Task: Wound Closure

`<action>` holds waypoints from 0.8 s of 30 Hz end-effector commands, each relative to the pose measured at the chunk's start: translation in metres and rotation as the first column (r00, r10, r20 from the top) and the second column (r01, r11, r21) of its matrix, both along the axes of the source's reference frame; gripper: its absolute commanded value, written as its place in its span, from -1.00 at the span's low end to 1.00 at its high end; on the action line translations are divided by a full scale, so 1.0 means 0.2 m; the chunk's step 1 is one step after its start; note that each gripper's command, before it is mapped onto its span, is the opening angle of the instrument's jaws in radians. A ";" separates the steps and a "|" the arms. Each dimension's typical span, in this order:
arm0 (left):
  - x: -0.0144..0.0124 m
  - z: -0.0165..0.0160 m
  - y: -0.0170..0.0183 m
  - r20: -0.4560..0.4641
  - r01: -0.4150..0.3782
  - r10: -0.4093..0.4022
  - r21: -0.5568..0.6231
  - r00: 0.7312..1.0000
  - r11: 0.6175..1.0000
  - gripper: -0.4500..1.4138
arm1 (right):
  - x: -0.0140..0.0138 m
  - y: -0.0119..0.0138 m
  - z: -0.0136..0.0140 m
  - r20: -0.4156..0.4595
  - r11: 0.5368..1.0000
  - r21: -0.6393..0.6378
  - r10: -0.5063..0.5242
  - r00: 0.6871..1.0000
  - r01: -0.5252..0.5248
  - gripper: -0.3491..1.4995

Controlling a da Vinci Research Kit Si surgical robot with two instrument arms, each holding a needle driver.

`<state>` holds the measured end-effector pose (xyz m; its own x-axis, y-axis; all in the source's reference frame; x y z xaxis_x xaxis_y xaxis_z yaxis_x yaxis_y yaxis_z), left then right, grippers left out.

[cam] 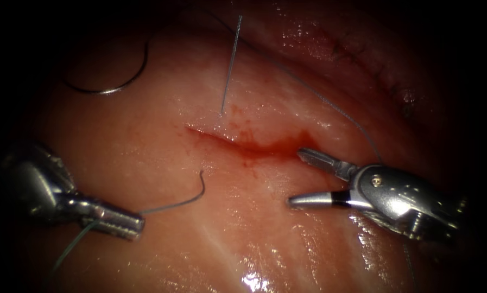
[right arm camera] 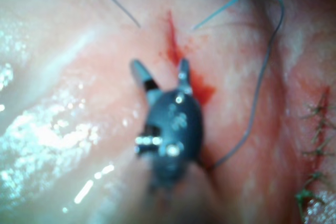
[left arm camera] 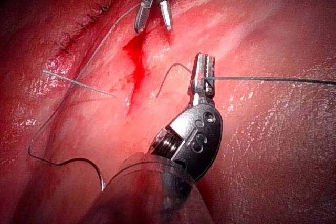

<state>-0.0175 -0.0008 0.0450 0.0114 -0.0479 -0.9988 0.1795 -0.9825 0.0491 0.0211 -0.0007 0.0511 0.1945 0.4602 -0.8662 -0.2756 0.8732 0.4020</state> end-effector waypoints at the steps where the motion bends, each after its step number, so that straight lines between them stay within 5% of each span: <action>1: -0.006 0.009 0.001 -0.001 0.006 -0.006 0.017 1.000 1.000 -1.00 | 0.007 -0.001 -0.003 0.020 0.998 -0.054 -0.024 1.000 0.025 0.69; 5: -0.015 0.023 0.012 -0.005 0.019 -0.019 0.033 1.000 0.999 -1.00 | 0.021 -0.001 -0.017 0.079 0.977 -0.192 -0.081 0.994 0.095 0.78; 11: -0.022 0.030 0.018 0.002 0.015 -0.015 0.040 1.000 0.999 -1.00 | 0.033 -0.004 -0.022 0.152 0.965 -0.203 -0.137 0.979 0.167 0.67; 18: -0.028 0.030 0.018 0.008 0.011 -0.011 0.041 1.000 0.999 -1.00 | 0.042 0.000 -0.028 0.355 0.954 -0.178 -0.167 0.920 0.242 0.43; 24: -0.028 0.027 0.016 0.008 0.007 -0.007 0.041 1.000 0.999 -1.00 | 0.051 0.004 -0.029 0.445 0.937 -0.210 -0.164 0.881 0.280 0.38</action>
<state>-0.0228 0.0029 0.0499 0.0190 -0.0089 -0.9998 0.1713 -0.9851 0.0120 0.0303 0.0002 0.0448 0.6393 0.1315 -0.7576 -0.1544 0.9872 0.0410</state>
